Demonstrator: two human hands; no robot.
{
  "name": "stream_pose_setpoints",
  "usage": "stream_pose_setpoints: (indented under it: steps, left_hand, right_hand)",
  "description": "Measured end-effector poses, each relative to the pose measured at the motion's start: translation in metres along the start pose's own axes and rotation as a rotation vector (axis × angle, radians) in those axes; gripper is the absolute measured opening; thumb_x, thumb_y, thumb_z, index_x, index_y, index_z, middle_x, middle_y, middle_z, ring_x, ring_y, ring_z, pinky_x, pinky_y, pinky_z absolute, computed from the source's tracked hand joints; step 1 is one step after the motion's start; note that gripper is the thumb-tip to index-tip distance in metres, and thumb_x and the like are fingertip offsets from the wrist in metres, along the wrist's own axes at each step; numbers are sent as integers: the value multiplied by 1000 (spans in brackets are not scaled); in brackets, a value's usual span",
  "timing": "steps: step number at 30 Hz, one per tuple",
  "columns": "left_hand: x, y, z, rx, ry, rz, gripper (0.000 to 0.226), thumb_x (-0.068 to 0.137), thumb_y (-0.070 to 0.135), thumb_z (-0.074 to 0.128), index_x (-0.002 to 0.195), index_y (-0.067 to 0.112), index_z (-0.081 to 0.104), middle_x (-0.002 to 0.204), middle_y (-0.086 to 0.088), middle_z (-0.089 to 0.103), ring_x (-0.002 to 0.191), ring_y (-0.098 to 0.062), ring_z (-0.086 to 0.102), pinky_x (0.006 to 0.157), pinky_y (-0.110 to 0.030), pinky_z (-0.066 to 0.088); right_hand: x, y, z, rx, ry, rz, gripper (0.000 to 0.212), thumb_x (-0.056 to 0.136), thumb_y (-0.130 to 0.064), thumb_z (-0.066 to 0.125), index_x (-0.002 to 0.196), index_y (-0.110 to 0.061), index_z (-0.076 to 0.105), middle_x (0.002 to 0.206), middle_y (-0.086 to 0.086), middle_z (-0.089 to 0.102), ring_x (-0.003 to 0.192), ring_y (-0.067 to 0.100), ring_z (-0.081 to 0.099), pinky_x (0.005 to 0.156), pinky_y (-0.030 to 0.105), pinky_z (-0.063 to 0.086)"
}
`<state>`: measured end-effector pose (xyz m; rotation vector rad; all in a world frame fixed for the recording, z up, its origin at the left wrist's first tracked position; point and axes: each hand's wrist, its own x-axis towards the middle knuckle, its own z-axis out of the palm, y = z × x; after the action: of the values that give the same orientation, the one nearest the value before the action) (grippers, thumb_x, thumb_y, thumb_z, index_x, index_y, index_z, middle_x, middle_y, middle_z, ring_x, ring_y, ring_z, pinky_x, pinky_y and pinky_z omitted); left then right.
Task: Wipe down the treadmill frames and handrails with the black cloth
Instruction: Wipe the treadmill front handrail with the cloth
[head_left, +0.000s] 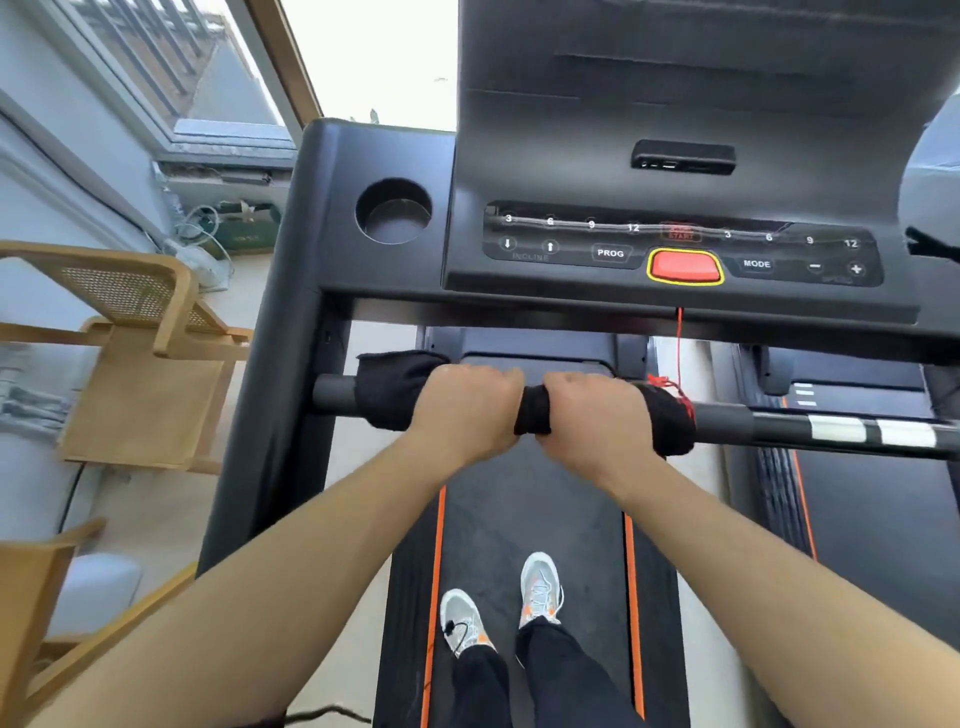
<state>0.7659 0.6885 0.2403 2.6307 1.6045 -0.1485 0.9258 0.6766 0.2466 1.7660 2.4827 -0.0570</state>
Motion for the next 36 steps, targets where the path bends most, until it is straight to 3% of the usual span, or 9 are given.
stream_pose_setpoints:
  steps: [3,6,10,14,20,24,29,33,36]
  left_hand:
    - [21,-26,-28,-278,-545,-17,23,69,41,71,69,24,55,66,8,57,62,-17,57,53,-28,39]
    - [27,-45,-36,-469,-749,-50,25,66,40,79,70,27,57,71,7,61,63,-12,59,55,-27,42]
    - [-6,-55,-23,-116,-366,-96,32,66,55,65,85,29,57,70,9,57,65,-19,57,57,-31,39]
    - [-41,-46,3,50,168,-87,30,61,25,77,75,21,51,63,0,57,55,-27,56,51,-32,30]
    - [-58,-25,-24,-320,33,-25,76,64,52,61,132,17,56,123,1,66,113,-22,61,98,-36,45]
    - [-41,-15,-46,-487,11,-190,53,98,40,49,145,17,47,130,-6,64,120,-31,51,98,-42,42]
    - [-26,-9,-39,-419,46,-250,24,94,19,53,108,25,71,99,-1,71,103,-26,55,84,-41,50]
    - [-18,28,-65,-678,111,-129,23,81,8,62,92,26,72,89,15,69,84,-7,59,75,-26,45]
    - [-4,66,-93,-862,87,-16,26,74,4,65,87,26,71,82,19,68,78,4,60,76,-18,46]
  right_hand:
    - [45,-16,-27,196,-565,-74,23,71,-39,70,80,-22,59,76,-4,64,73,21,65,59,32,49]
    - [69,-24,-40,393,-838,-121,20,68,-30,80,79,-24,64,76,-5,66,75,18,67,67,33,57]
    - [44,-49,-22,164,-284,-124,17,74,-29,72,85,-23,61,76,-5,60,75,26,66,59,31,46]
    - [7,-73,14,87,293,-21,26,65,-8,69,88,-17,60,77,2,58,70,28,56,65,37,40]
    - [-31,-41,-4,241,159,-11,71,63,-40,67,129,-16,57,123,3,63,113,27,57,104,41,40]
    - [-64,3,-16,362,95,17,75,69,-47,56,138,-17,54,140,3,53,129,24,48,111,43,37]
    - [-62,18,-36,612,-59,45,73,69,-49,41,135,-22,54,135,0,49,124,23,44,107,40,34]
    - [-50,26,-46,773,-49,153,80,82,-34,53,155,-36,21,145,1,30,122,27,47,104,45,42]
    - [-56,46,-53,798,-9,110,57,79,-30,60,135,-37,52,136,0,42,117,27,53,96,45,48]
